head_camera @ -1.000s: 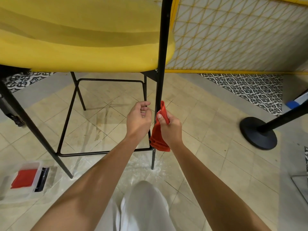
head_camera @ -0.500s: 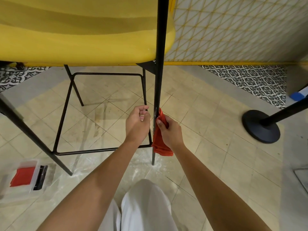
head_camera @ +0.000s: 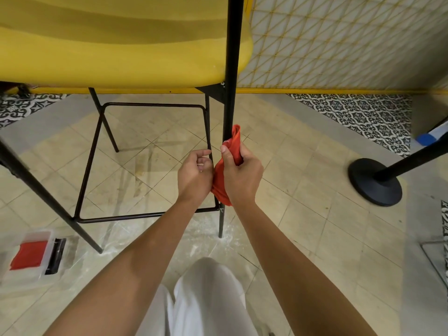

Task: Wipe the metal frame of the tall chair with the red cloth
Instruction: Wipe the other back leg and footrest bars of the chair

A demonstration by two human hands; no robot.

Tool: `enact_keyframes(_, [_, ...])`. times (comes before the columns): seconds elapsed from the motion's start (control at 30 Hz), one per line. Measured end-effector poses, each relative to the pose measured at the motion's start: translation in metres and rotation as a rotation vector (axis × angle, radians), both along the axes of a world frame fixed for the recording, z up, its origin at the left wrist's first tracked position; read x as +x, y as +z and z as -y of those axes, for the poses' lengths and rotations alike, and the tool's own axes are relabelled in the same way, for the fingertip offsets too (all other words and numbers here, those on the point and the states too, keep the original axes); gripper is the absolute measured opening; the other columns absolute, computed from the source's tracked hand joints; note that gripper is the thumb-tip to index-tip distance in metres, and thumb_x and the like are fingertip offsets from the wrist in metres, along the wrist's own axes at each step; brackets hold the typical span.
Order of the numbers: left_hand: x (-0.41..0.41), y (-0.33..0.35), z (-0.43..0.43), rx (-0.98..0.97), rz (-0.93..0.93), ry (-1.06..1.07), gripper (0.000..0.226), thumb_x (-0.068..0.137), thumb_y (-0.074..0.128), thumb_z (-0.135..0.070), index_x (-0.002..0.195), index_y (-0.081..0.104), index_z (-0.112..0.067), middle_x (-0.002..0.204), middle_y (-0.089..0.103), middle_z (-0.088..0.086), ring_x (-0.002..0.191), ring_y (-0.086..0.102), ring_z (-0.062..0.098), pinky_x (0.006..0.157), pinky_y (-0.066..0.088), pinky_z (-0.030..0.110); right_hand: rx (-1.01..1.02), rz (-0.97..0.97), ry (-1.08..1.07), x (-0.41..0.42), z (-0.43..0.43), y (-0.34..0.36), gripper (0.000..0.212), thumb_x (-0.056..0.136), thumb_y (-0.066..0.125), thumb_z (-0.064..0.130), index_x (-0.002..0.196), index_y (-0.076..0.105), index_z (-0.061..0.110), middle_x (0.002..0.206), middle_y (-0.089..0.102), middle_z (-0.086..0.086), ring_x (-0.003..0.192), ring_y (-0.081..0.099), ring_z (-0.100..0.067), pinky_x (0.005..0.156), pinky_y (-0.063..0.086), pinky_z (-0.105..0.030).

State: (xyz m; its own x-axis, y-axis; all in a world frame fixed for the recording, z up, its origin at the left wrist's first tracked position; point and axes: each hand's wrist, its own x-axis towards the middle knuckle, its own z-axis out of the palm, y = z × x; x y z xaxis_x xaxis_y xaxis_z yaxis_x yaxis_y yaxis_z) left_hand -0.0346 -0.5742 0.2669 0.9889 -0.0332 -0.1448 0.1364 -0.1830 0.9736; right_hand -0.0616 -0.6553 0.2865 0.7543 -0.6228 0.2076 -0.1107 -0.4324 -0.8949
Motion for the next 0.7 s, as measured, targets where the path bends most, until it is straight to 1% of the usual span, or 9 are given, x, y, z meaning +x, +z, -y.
enact_keyframes(0.07, [0.000,0.000,-0.003,-0.002,-0.005,0.005,0.025,0.093,0.045,-0.015,0.112,0.058,-0.022,0.084,0.055,-0.010,0.068,0.053,0.002,0.051,0.039,0.003,-0.015,0.003,-0.039,0.000,-0.004,-0.005,0.017,0.087,0.063,0.030,0.098,0.072,0.019,0.067,0.061,0.015,0.064,0.058,-0.004,0.064,0.045,-0.015])
enact_keyframes(0.17, [-0.001,-0.003,-0.006,0.018,0.005,0.004,0.025,0.093,0.045,-0.015,0.113,0.058,-0.022,0.086,0.055,-0.010,0.066,0.051,0.003,0.051,0.038,0.002,-0.004,-0.065,-0.092,-0.003,-0.009,-0.017,0.011,0.087,0.064,0.031,0.091,0.071,0.024,0.066,0.058,0.018,0.065,0.056,-0.002,0.060,0.038,-0.007])
enact_keyframes(0.3, [-0.002,-0.009,-0.010,0.060,0.025,-0.002,0.026,0.094,0.045,-0.017,0.115,0.059,-0.023,0.089,0.056,-0.008,0.065,0.049,0.003,0.053,0.037,0.002,0.011,-0.165,-0.125,-0.009,-0.010,-0.034,0.010,0.088,0.062,0.032,0.088,0.069,0.024,0.057,0.052,0.013,0.059,0.053,-0.005,0.053,0.034,-0.009])
enact_keyframes(0.4, [-0.001,-0.010,-0.012,0.069,0.032,-0.004,0.026,0.094,0.046,-0.017,0.115,0.058,-0.023,0.090,0.056,-0.008,0.067,0.050,0.003,0.056,0.038,0.000,0.001,-0.194,-0.133,-0.008,-0.011,-0.039,0.015,0.088,0.062,0.034,0.086,0.069,0.020,0.062,0.058,0.008,0.070,0.058,-0.015,0.058,0.043,-0.020])
enact_keyframes(0.43, [-0.001,-0.010,-0.013,0.070,0.032,-0.003,0.026,0.094,0.046,-0.017,0.116,0.058,-0.023,0.089,0.056,-0.009,0.067,0.050,0.003,0.056,0.037,0.000,-0.003,-0.198,-0.132,-0.008,-0.012,-0.039,0.015,0.088,0.062,0.033,0.087,0.069,0.020,0.063,0.059,0.007,0.071,0.058,-0.016,0.058,0.043,-0.021])
enact_keyframes(0.5, [0.000,-0.008,-0.013,0.071,0.033,-0.005,0.026,0.094,0.046,-0.018,0.116,0.058,-0.023,0.089,0.056,-0.009,0.068,0.050,0.003,0.056,0.037,-0.001,0.011,-0.204,-0.118,-0.008,-0.011,-0.035,0.012,0.088,0.063,0.032,0.091,0.070,0.023,0.066,0.060,0.007,0.071,0.058,-0.014,0.057,0.039,-0.017])
enact_keyframes(0.57, [0.000,-0.005,-0.011,0.062,0.031,-0.006,0.027,0.093,0.046,-0.018,0.116,0.059,-0.022,0.090,0.056,-0.009,0.070,0.050,0.003,0.057,0.037,-0.001,0.023,-0.184,-0.084,-0.010,-0.008,-0.028,0.012,0.088,0.062,0.030,0.095,0.070,0.024,0.070,0.062,0.008,0.072,0.059,-0.012,0.061,0.039,-0.016])
enact_keyframes(0.63, [0.000,0.000,-0.009,0.045,0.027,-0.006,0.026,0.093,0.046,-0.017,0.115,0.059,-0.022,0.088,0.055,-0.010,0.069,0.052,0.001,0.056,0.038,-0.001,0.022,-0.088,-0.037,-0.010,-0.005,-0.017,0.013,0.088,0.062,0.028,0.097,0.071,0.023,0.074,0.064,0.012,0.074,0.061,-0.007,0.069,0.044,-0.017])
enact_keyframes(0.7, [0.001,0.005,-0.007,0.016,0.018,-0.004,0.025,0.094,0.045,-0.016,0.113,0.059,-0.021,0.084,0.054,-0.012,0.065,0.053,-0.002,0.053,0.039,0.001,0.010,0.028,-0.008,-0.007,-0.004,-0.005,0.014,0.088,0.062,0.023,0.099,0.071,0.021,0.076,0.063,0.019,0.074,0.061,0.000,0.074,0.046,-0.013])
